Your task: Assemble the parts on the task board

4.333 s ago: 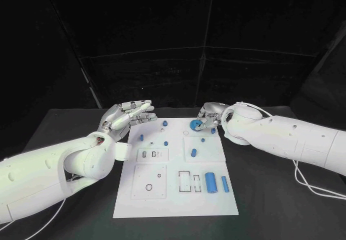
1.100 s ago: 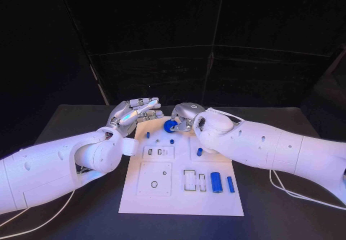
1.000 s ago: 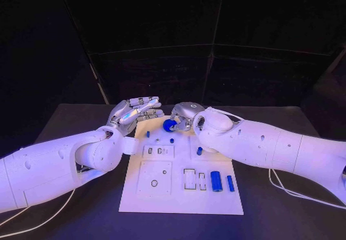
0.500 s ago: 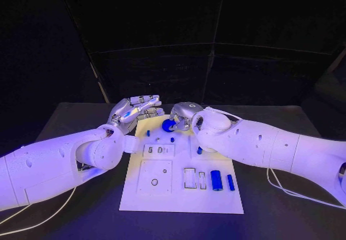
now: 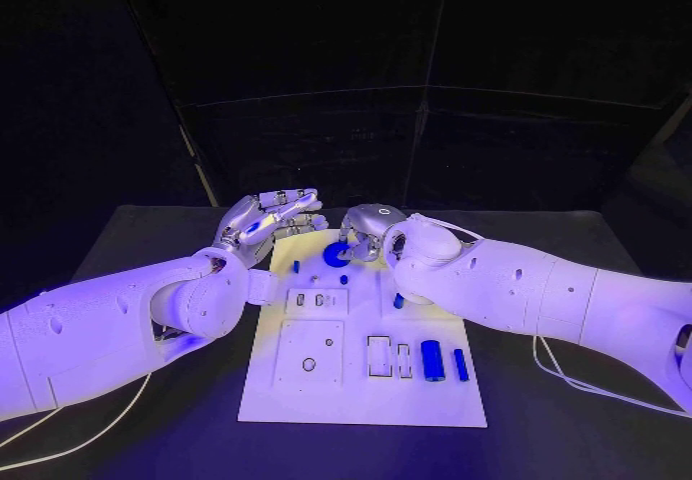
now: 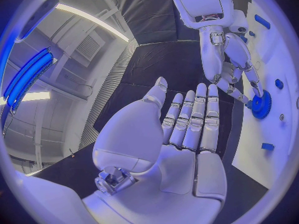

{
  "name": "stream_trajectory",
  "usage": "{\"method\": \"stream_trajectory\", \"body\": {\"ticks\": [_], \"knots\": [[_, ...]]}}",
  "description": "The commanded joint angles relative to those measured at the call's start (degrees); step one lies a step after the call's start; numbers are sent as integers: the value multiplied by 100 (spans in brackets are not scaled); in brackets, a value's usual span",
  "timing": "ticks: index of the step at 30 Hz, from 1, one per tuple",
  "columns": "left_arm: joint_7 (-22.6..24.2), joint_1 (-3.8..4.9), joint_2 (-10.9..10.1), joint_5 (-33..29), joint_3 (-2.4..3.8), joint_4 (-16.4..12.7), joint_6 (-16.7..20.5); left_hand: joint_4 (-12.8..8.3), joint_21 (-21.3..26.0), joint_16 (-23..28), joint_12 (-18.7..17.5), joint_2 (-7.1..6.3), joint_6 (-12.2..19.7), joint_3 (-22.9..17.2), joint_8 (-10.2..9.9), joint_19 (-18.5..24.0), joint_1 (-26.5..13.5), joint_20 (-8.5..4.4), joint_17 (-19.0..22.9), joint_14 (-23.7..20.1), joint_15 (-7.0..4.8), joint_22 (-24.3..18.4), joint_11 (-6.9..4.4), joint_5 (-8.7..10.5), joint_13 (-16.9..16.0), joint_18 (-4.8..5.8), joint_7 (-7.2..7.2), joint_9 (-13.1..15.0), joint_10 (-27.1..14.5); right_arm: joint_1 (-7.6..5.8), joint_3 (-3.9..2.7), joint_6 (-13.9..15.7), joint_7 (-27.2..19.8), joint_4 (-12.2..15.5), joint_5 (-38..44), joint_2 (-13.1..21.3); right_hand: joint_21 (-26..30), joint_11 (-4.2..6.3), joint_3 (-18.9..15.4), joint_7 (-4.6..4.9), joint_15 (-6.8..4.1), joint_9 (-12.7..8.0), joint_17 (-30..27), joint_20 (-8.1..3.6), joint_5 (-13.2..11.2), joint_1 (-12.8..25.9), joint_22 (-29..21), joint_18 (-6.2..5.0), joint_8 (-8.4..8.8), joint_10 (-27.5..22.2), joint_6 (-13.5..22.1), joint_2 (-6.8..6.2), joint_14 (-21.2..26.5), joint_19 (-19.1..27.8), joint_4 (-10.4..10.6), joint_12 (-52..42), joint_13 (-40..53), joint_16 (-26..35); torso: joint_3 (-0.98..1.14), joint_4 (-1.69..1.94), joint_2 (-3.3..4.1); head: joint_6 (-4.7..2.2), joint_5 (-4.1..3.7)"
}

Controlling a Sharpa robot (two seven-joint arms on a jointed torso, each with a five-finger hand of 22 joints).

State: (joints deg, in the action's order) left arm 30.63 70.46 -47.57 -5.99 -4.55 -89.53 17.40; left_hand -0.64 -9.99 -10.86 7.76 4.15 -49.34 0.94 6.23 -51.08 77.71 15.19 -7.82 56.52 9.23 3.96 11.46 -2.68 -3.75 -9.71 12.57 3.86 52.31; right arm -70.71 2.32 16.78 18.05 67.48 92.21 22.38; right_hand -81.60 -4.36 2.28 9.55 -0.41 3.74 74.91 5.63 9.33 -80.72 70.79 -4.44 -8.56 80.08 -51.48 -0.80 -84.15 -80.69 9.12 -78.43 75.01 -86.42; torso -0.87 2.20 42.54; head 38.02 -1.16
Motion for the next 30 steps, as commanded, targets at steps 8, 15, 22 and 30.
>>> {"method": "stream_trajectory", "body": {"ticks": [8,15,22,30], "knots": [[14,15,-5,3,6,-4,-43,-21,25,17,-27,53,-25,3,-24,18,22,11,4,-16,-12,-7,21,-11,7,-69,190,-9,3,-10,-2,27,69,18,36,21,-17,-25,-21,12,55,2,634,51,-60,82,-6,61,61,-59,76,-27,-406,11,61,44,112,-35,1,-1,0,-3,-3],[20,16,-23,3,5,18,-56,-30,30,21,-28,55,-27,1,-24,17,26,12,4,-18,-11,-7,21,-11,7,-70,190,-8,4,-1,-2,549,-157,480,-98,432,-19,-28,-25,14,58,4,626,56,-43,103,-1,62,65,-49,81,-31,-404,9,76,33,126,-32,8,-16,-11,-24,-8],[35,20,-102,3,5,48,-56,-32,31,22,-28,55,-27,1,-24,17,27,13,4,-18,-11,-7,21,-11,7,-70,190,-8,4,-3,0,935,-871,1294,-986,1466,11,-31,-4,18,64,12,596,65,0,83,-65,49,71,-103,84,-31,-394,45,71,92,66,-17,21,-84,-46,-52,12],[49,21,-125,3,4,71,-70,-34,32,22,-28,55,-28,1,-24,17,28,13,4,-17,-11,-7,20,-11,7,-70,189,-8,5,-11,0,863,-1692,1464,-2441,2322,21,-23,47,13,58,18,667,63,167,-102,-74,47,64,-126,42,-151,-405,58,-87,120,55,-38,81,-203,-98,-72,28]]}}
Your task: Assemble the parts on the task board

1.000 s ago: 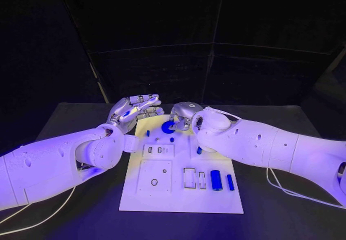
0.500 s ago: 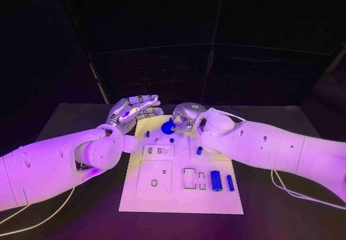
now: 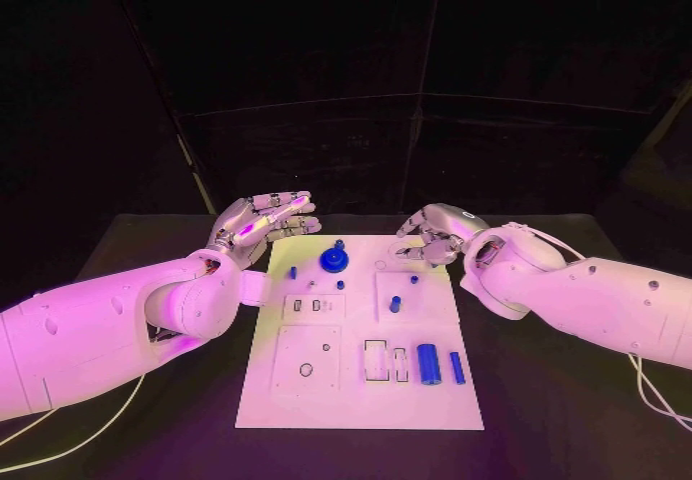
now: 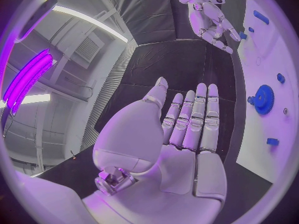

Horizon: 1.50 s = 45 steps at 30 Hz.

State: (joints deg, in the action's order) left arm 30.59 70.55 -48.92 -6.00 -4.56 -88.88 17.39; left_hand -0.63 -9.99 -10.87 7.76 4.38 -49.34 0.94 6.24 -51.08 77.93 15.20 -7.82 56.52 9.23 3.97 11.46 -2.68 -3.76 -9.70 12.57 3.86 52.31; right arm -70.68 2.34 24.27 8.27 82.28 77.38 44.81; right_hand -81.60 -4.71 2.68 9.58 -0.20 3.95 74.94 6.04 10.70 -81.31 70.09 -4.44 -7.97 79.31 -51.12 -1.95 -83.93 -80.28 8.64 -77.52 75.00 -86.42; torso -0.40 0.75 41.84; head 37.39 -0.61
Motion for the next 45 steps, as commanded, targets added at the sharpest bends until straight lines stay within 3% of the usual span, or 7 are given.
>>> {"method": "stream_trajectory", "body": {"ticks": [1,8,11,15,19,28,45], "knots": [[54,12,16,5,5,11,-73,-35,32,22,-28,32,-28,1,-24,17,5,13,4,-17,-11,-8,20,-11,8,-71,189,-8,5,-13,-2,79,-824,-62,-1041,127,20,10,15,11,38,-6,677,23,44,-63,-2,47,13,-56,19,-44,-430,15,-57,37,49,-43,22,-42,-24,-20,-62],[33,10,87,5,4,77,-113,-35,32,22,-28,32,-28,1,-24,17,5,13,4,-17,-11,-8,20,-11,8,-71,189,-8,5,-4,1,-101,-1266,-497,-1261,238,19,5,47,19,43,-7,700,26,127,-141,5,49,32,-73,40,-72,-433,14,-131,58,37,-50,50,-36,-14,-50,-239],[19,9,123,5,4,108,-134,-35,32,22,-28,32,-28,1,-24,17,5,13,4,-17,-11,-8,20,-11,8,-71,189,-8,5,15,1,-162,-1330,-682,-1281,231,18,3,51,20,43,-7,707,27,148,-149,7,49,35,-79,43,-77,-434,13,-141,66,31,-52,46,-38,-12,-61,-289],[-14,9,153,5,4,146,-141,-35,32,22,-28,32,-28,1,-24,17,5,13,4,-17,-11,-8,20,-11,8,-71,189,-8,5,45,2,-277,-1245,-822,-1203,220,30,-6,47,31,49,-14,692,31,150,-143,-20,44,64,-109,91,-97,-431,28,-152,99,-1,-45,35,-41,-13,-55,-298],[-34,6,190,5,4,197,-153,-38,34,24,-28,33,-28,0,-24,16,6,13,4,-17,-11,-8,20,-11,8,-71,188,-8,5,155,2,-369,-1129,-934,-967,191,36,-12,47,38,54,-17,694,34,150,-141,-33,42,83,-141,122,-105,-430,35,-160,135,-37,-45,47,-43,-12,-61,-304],[-32,2,210,5,3,247,-147,-41,35,25,-29,35,-28,-1,-25,15,8,13,4,-17,-11,-8,20,-11,8,-71,188,-8,4,354,1,-427,-1158,-1043,-854,120,42,-22,50,48,64,-19,704,44,130,-180,-43,40,124,-170,193,-145,-432,43,-215,167,-64,-47,39,-32,-12,-12,-345],[-24,-2,215,5,3,266,-138,-55,39,27,-30,44,-27,-11,-26,13,22,13,4,-16,-12,-8,19,-12,8,-72,186,-8,3,395,0,-428,-1134,-1190,-841,47,33,-28,65,56,70,-14,743,49,112,-189,-23,43,132,-152,207,-128,-440,34,-229,149,-42,-62,37,-30,-13,9,-385]]}}
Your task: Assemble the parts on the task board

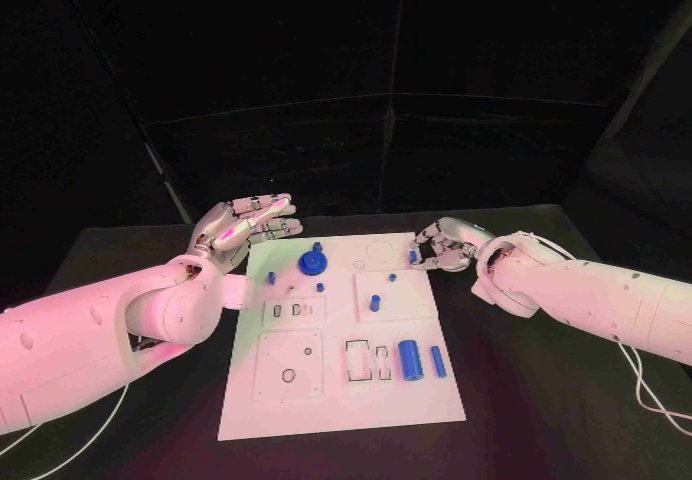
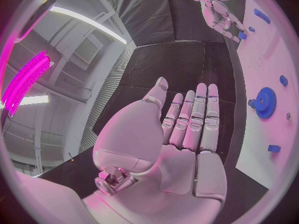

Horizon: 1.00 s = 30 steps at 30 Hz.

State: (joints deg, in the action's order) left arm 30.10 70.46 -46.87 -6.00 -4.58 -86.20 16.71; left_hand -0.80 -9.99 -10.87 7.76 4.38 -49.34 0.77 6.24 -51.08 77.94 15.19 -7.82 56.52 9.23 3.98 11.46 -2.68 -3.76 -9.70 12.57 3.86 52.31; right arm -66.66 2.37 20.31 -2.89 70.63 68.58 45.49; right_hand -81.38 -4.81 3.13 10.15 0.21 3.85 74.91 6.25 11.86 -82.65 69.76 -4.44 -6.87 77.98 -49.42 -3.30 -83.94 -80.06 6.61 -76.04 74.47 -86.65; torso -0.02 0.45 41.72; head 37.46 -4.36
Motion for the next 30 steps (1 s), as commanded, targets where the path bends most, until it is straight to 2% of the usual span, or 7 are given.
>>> {"method": "stream_trajectory", "body": {"ticks": [1,8,17,30], "knots": [[26,7,11,5,5,-1,-71,-38,39,27,-30,44,-27,6,-26,13,22,13,4,-16,-12,-8,19,-12,9,-72,186,-8,3,-7,-3,-31,-12,-43,39,-32,7,-20,29,0,31,1,751,30,-12,-52,17,45,16,-10,25,28,-441,9,-25,-9,20,-40,-1,0,0,1,-10],[27,7,8,5,5,2,-74,-38,39,27,-30,44,-27,6,-26,13,22,13,4,-16,-12,-8,19,-12,9,-72,186,-8,3,-6,-3,-42,0,-125,39,-93,-6,9,83,-36,14,44,770,24,-49,-36,41,47,-111,87,-222,124,-444,-4,-45,-111,129,-46,-4,6,0,8,-53],[29,7,0,5,5,2,-75,-38,39,27,-30,44,-27,6,-26,13,22,13,4,-16,-12,-8,19,-12,9,-72,186,-8,3,-5,-3,-90,9,-168,39,-145,-25,51,139,-85,-20,59,797,-5,-64,-11,79,54,-202,171,-464,187,-450,-24,-70,-199,224,-55,-1,3,-1,29,-45],[26,7,-4,5,5,1,-74,-52,43,30,-33,49,-23,-1,-29,10,34,14,4,-15,-12,-8,20,-12,10,-72,189,-9,-1,2,-3,-113,35,-181,45,-181,-39,88,181,-126,-50,59,817,-31,-74,3,106,59,-236,211,-609,220,-455,-38,-90,-239,269,-61,4,2,-2,37,-51]]}}
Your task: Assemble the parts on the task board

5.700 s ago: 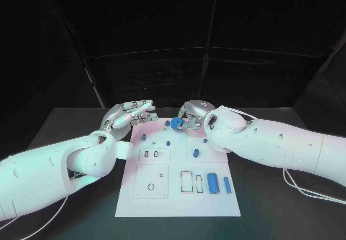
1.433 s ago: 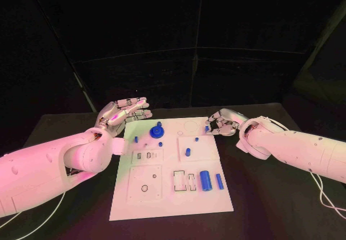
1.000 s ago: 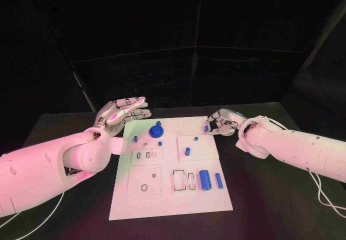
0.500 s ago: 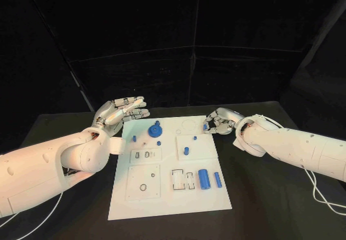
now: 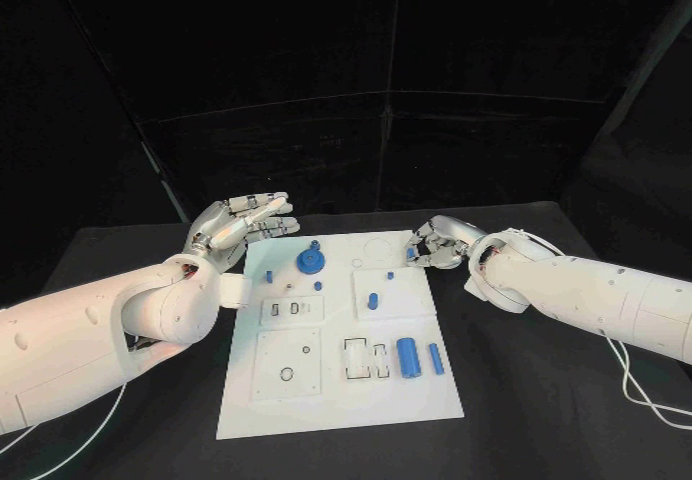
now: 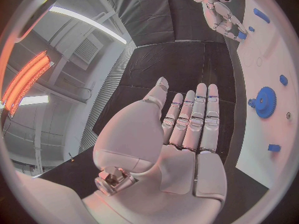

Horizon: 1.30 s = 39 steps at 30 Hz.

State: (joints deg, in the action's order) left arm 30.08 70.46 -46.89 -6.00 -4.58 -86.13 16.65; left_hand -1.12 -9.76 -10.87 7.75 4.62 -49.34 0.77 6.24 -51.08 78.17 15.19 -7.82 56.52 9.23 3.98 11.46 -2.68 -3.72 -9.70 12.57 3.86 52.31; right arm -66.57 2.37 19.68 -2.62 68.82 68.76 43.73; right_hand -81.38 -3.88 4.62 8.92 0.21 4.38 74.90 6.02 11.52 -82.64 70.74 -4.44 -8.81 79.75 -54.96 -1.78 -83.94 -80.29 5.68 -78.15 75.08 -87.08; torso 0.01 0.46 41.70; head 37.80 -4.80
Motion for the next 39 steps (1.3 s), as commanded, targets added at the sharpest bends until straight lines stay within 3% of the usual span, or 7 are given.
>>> {"method": "stream_trajectory", "body": {"ticks": [1,7,11,22,29,36,39], "knots": [[28,7,-2,5,5,-9,-69,-19,21,30,-33,25,-24,-1,-29,10,10,14,4,-14,-12,-8,20,-12,5,-73,189,-9,-1,-7,-3,-50,8,2,27,-5,-39,0,41,-9,-54,7,818,-12,-38,2,8,59,-47,37,-76,75,-455,-16,0,-30,212,-18,1,0,-1,9,-9],[26,7,-6,5,5,-19,-76,-23,22,30,-34,26,-22,-2,-30,9,11,14,4,-14,-12,-8,21,-12,5,-73,189,-9,-2,-5,-3,23,-3,1,33,-5,-61,65,151,-85,-106,24,840,-55,-35,-44,56,67,-115,65,-279,168,-460,-41,-52,-54,245,-24,3,1,-1,6,-13],[23,7,-11,5,5,-20,-67,-25,23,31,-35,26,-22,-3,-31,9,13,14,5,-14,-11,-8,21,-12,5,-73,190,-9,-3,-4,-3,108,-17,-8,35,-8,-73,119,268,-145,-156,42,859,-103,-238,-93,83,72,-169,91,-419,265,-464,-55,-110,-73,272,-30,4,4,-2,6,-14],[21,7,-45,5,5,-32,-55,-25,23,31,-35,26,-22,-3,-31,9,13,14,5,-14,-11,-8,21,-12,5,-73,190,-9,-3,-6,-4,307,-28,98,58,77,-78,136,351,-161,-173,40,884,-125,-331,-115,94,76,-171,111,-448,314,-470,-61,-152,-88,294,-39,0,-10,-3,25,39],[27,8,-84,5,5,-58,-43,-40,28,34,-38,23,-18,-5,-34,7,22,14,5,-14,-11,-8,23,-11,6,-73,192,-10,-6,-21,-15,581,279,695,205,324,-88,134,376,-157,-175,35,891,-131,-303,-80,119,81,-162,95,-443,338,-472,-73,-139,-65,273,-41,-14,3,-14,-14,77],[44,14,-98,5,5,-49,-24,-40,28,34,-38,23,-18,-5,-34,6,21,14,5,-13,-11,-8,23,-11,6,-73,192,-10,-6,-98,-149,841,822,1476,519,392,-91,135,389,-160,-175,35,885,-133,-302,-47,126,83,-162,90,-453,349,-471,-77,-126,-55,265,-38,-44,9,-40,11,87],[55,15,-81,4,5,-15,-23,-40,28,34,-38,23,-18,-5,-34,6,21,14,5,-13,-11,-8,23,-11,6,-73,192,-10,-6,-128,-167,832,994,1684,610,304,-91,136,392,-163,-176,36,884,-133,-303,-42,125,83,-165,89,-460,349,-470,-77,-126,-54,264,-37,-64,7,-67,57,151]]}}
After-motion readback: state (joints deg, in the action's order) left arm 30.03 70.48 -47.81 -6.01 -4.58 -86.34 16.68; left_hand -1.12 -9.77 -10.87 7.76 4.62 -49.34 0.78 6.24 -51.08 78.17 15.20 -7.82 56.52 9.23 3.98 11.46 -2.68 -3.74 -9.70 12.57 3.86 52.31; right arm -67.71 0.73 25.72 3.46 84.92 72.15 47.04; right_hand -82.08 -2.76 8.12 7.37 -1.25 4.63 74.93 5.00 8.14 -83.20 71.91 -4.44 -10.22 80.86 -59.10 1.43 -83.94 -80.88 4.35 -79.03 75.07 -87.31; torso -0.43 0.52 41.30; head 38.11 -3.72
